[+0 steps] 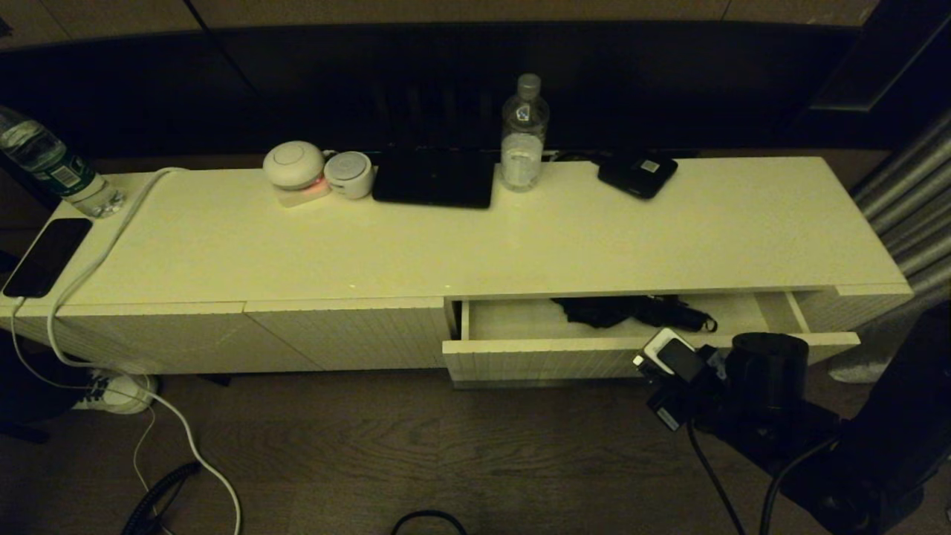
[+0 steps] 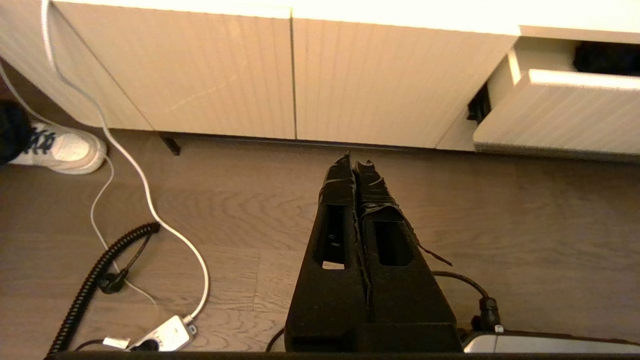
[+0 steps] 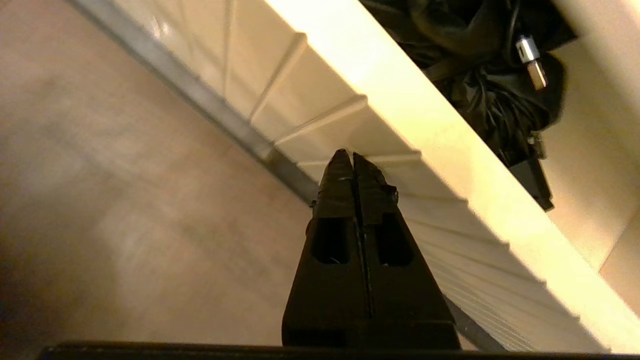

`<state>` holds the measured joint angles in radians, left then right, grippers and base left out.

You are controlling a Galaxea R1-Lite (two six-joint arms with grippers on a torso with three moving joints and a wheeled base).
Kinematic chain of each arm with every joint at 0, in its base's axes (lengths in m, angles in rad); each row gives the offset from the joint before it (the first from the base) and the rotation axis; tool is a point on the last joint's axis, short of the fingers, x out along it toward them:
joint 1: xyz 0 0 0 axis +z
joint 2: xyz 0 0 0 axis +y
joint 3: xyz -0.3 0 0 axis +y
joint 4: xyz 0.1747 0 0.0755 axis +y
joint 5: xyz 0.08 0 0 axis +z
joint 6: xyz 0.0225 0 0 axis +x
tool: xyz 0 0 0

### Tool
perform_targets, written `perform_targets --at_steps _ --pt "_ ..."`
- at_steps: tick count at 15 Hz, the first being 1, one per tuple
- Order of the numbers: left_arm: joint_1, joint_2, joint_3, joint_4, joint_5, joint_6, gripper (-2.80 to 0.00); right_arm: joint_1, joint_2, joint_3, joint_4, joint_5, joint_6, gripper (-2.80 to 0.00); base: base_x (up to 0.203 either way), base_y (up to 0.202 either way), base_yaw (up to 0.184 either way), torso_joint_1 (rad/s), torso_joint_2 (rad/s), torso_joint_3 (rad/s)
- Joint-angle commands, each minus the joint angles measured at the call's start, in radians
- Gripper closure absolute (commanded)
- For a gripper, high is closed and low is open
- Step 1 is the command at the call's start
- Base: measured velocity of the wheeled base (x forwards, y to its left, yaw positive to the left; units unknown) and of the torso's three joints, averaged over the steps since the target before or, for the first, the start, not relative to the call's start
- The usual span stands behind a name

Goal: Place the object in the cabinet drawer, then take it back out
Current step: Close the drawer

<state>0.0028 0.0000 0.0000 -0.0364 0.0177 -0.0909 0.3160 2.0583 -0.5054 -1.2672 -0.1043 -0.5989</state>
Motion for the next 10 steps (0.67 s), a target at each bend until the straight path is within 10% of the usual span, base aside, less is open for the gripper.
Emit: perform_targets --at_steps 1,10 --pt "0.000 -0.002 0.000 0.000 0.001 -0.001 0.00 -0.011 0.047 -0.033 -0.027 0.002 -0.003 0.00 0.000 0.000 0.000 0.000 0.00 0.000" --pt "0.000 -0.002 0.000 0.000 0.001 -0.001 0.00 -0.034 0.120 -0.145 -0.104 0.008 -0.001 0.00 0.000 0.000 0.000 0.000 0.00 0.000"
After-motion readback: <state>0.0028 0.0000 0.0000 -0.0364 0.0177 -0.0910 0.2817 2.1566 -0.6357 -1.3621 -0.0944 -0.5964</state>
